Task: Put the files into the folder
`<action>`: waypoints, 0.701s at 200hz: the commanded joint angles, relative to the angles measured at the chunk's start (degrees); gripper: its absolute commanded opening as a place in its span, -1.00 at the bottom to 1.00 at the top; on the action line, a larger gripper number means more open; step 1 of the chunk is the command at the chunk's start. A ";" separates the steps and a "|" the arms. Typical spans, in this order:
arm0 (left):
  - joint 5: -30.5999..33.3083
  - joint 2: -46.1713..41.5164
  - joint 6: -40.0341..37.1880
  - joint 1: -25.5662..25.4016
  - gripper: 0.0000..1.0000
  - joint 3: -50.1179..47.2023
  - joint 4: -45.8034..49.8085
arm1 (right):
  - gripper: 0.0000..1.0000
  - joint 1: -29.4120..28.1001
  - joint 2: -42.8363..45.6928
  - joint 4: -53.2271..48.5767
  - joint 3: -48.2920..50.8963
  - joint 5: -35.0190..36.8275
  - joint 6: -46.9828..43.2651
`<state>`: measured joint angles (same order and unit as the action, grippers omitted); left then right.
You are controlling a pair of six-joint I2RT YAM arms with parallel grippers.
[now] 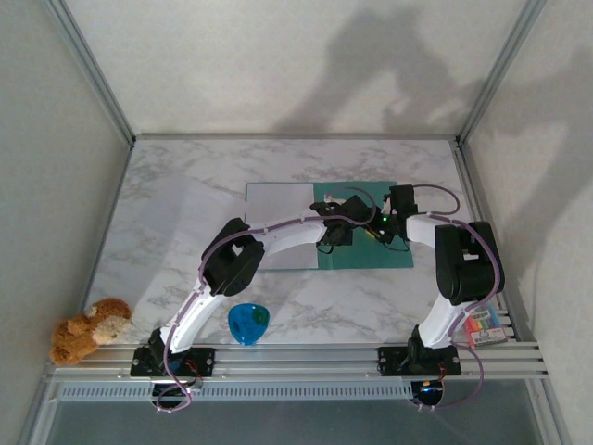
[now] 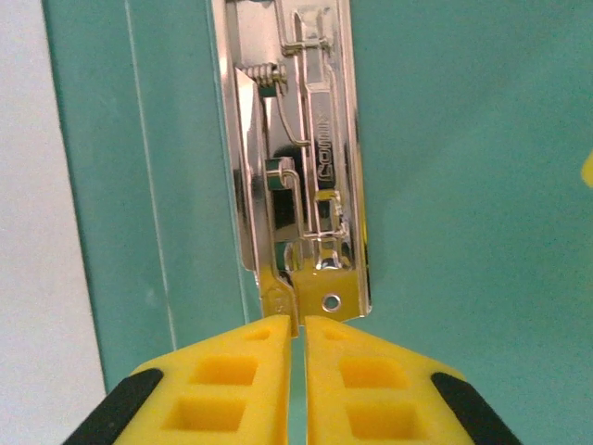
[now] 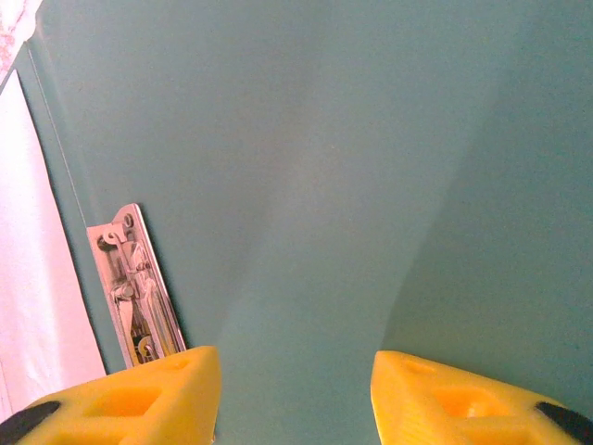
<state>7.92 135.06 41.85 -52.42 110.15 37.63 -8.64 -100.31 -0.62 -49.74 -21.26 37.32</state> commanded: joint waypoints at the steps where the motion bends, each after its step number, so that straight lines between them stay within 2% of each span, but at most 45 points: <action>1: -3.27 3.01 0.10 -0.66 -0.73 0.75 -0.85 | -0.05 -0.65 -2.66 -2.94 0.62 -2.49 0.78; 93: -1.83 1.43 -0.80 -0.40 -0.70 2.24 0.31 | -0.05 -0.62 -1.73 -3.18 1.40 -1.74 0.48; 140: 2.51 -2.90 -0.90 -0.35 -0.42 2.53 2.19 | -0.05 -0.60 -1.83 -3.40 1.16 -1.77 0.33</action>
<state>6.07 136.27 41.47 -52.53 111.35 36.25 -8.75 -100.36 -0.21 -49.54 -22.76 37.34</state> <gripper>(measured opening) 0.248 0.476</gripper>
